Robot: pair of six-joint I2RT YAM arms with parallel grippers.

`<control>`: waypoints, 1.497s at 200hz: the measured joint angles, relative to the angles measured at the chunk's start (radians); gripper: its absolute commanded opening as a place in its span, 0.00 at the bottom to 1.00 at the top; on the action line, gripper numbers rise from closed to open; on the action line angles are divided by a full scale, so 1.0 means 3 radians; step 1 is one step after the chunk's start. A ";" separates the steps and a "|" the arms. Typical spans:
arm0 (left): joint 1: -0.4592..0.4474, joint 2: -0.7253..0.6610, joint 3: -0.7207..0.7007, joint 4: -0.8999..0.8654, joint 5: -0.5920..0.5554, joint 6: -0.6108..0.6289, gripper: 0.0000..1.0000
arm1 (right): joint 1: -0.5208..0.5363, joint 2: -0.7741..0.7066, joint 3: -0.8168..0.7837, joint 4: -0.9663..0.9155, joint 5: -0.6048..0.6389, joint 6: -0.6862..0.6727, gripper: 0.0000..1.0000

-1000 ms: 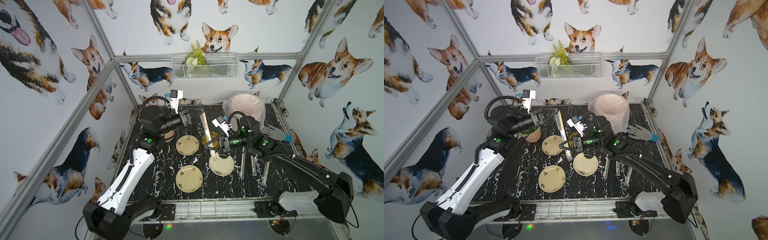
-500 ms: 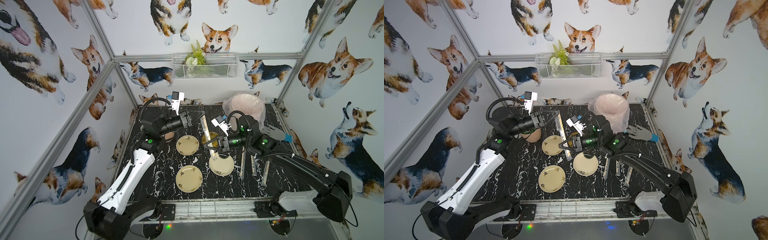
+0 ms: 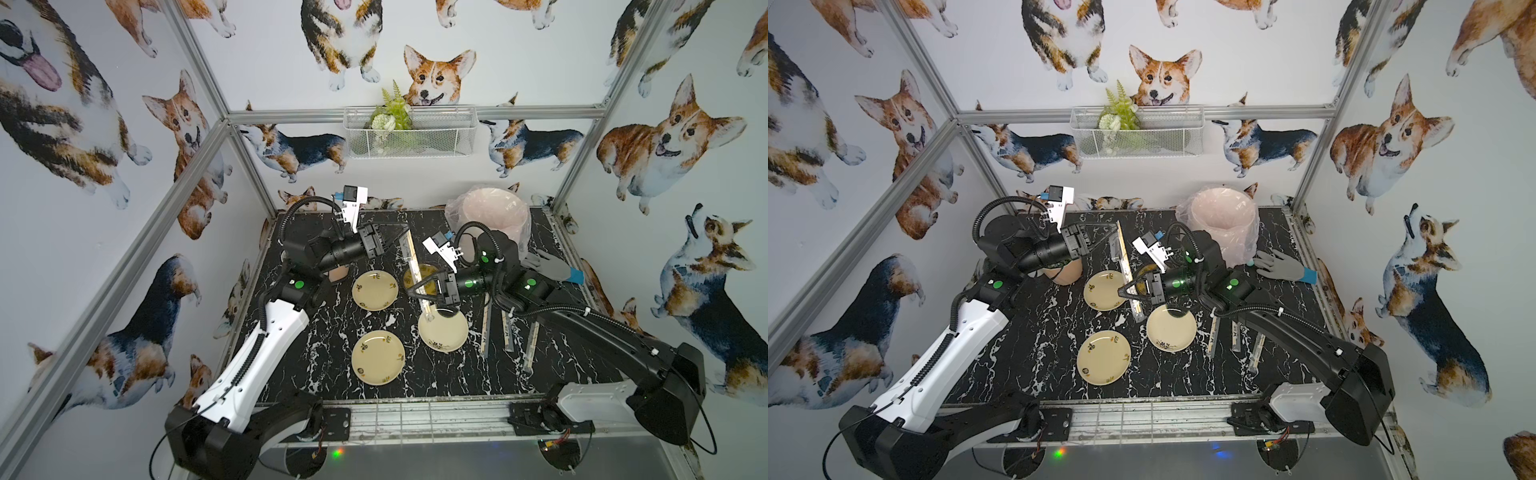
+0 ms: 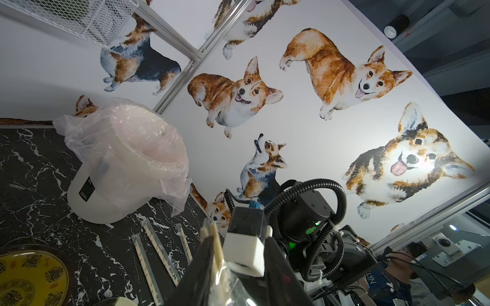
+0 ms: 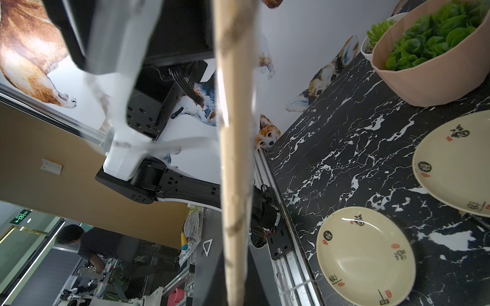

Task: Remove the packaging of disposable chopsticks
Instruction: Remove the packet bag from the disposable chopsticks.

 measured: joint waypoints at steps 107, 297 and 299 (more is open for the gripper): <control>-0.0017 0.0032 0.0019 0.0069 0.0099 -0.0065 0.31 | 0.0006 -0.0013 -0.0008 0.0019 -0.0027 0.0001 0.00; -0.0043 -0.0001 0.0086 -0.0019 0.0161 0.0008 0.00 | -0.0130 -0.0117 -0.0090 0.0053 -0.0104 -0.0020 0.58; -0.0043 -0.0001 0.0088 -0.0019 0.0165 0.0011 0.00 | -0.0148 -0.0127 -0.0095 0.0057 -0.0103 -0.0020 0.57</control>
